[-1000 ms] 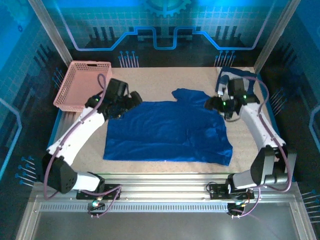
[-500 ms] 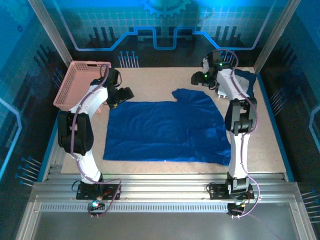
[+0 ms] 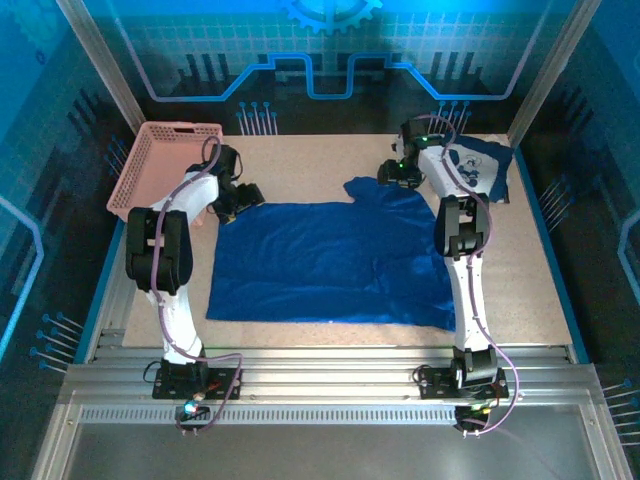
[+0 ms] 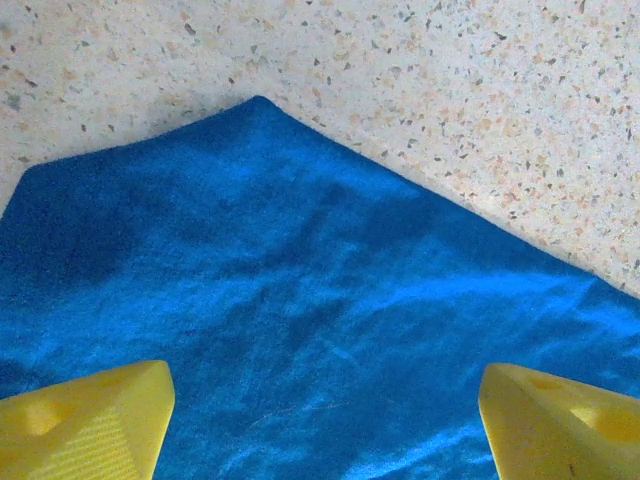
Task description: Fold and stack the t-shirts
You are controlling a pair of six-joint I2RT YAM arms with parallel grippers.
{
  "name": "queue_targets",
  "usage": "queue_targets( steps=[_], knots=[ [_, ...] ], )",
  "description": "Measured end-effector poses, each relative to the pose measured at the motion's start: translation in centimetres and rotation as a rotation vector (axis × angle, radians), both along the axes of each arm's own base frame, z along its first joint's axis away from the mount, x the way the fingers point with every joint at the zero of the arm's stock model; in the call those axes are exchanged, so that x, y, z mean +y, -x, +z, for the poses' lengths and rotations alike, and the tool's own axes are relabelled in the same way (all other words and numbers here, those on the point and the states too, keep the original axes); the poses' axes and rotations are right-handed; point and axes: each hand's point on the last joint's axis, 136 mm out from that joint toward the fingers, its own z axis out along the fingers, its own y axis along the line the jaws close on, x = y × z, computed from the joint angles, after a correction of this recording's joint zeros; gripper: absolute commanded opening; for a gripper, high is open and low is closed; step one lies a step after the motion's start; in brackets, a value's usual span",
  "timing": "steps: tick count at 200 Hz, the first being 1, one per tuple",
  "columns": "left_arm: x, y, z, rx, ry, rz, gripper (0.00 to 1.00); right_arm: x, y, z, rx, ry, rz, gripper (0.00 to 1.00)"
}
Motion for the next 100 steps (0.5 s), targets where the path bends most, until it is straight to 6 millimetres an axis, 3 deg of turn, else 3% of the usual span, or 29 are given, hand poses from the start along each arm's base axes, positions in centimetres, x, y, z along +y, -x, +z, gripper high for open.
queue_targets(
  steps=[48, 100],
  knots=[
    [1.2, -0.4, -0.1, -0.013, -0.030, 0.026, 0.77, -0.2, -0.7, 0.4, -0.020, -0.003, -0.006, 0.65],
    [2.7, -0.8, -1.6, 0.014, -0.067, 0.058, 0.76, -0.1, -0.6, 0.4, -0.016, -0.012, -0.009, 0.64]
  ],
)
